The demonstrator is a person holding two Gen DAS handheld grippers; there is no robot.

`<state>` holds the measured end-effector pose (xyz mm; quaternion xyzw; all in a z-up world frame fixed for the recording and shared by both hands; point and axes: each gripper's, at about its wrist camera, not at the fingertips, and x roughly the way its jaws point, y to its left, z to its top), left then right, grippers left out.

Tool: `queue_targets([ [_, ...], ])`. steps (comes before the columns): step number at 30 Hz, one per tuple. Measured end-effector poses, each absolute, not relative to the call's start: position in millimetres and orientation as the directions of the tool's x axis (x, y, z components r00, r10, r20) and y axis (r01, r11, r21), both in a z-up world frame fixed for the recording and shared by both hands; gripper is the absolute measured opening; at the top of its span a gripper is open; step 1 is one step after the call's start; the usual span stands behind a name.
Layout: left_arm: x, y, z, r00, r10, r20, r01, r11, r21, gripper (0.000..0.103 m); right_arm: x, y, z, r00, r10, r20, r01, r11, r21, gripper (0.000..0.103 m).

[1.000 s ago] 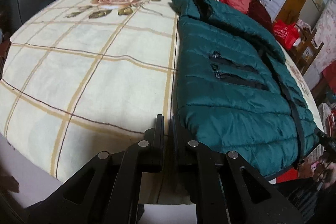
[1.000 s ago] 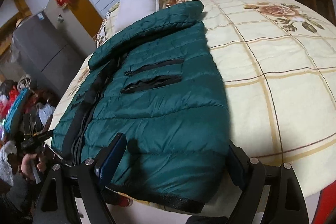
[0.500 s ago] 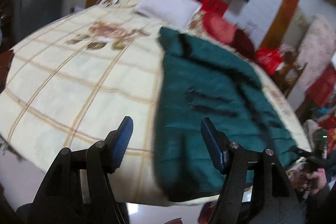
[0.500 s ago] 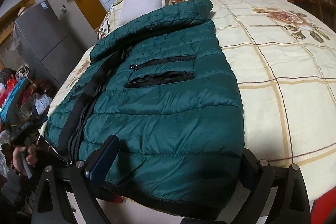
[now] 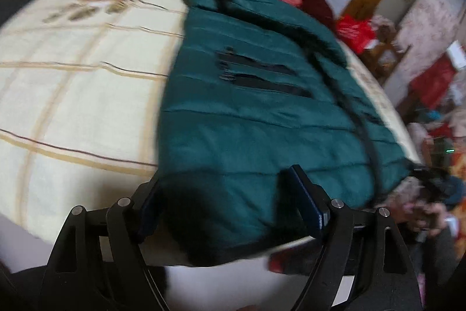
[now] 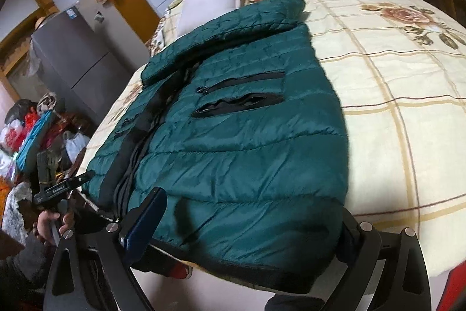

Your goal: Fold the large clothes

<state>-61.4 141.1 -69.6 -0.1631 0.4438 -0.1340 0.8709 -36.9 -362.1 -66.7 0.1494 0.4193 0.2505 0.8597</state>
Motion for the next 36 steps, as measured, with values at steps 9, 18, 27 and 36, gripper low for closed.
queue_targets([
  [9,-51,134,-65,0.542,-0.44,-0.716,0.108,0.882,-0.459,0.09,-30,-366,-67,0.497,0.651,-0.574,-0.323,0.753,0.574,0.097],
  [18,-62,118,-70,0.576,-0.349,-0.739,0.136,0.933,-0.334,0.096,-28,-370,-67,0.54,0.595,-0.596,-0.26,0.791,0.554,0.094],
  [27,-52,135,-68,0.576,-0.375,-0.726,0.088,0.912,-0.401,0.062,-27,-364,-71,0.537,0.562,-0.629,-0.271,0.821,0.502,0.046],
  [36,-57,123,-69,0.585,-0.315,-0.747,0.112,0.944,-0.31,0.054,-30,-359,-73,0.542,0.527,-0.655,-0.285,0.848,0.447,0.038],
])
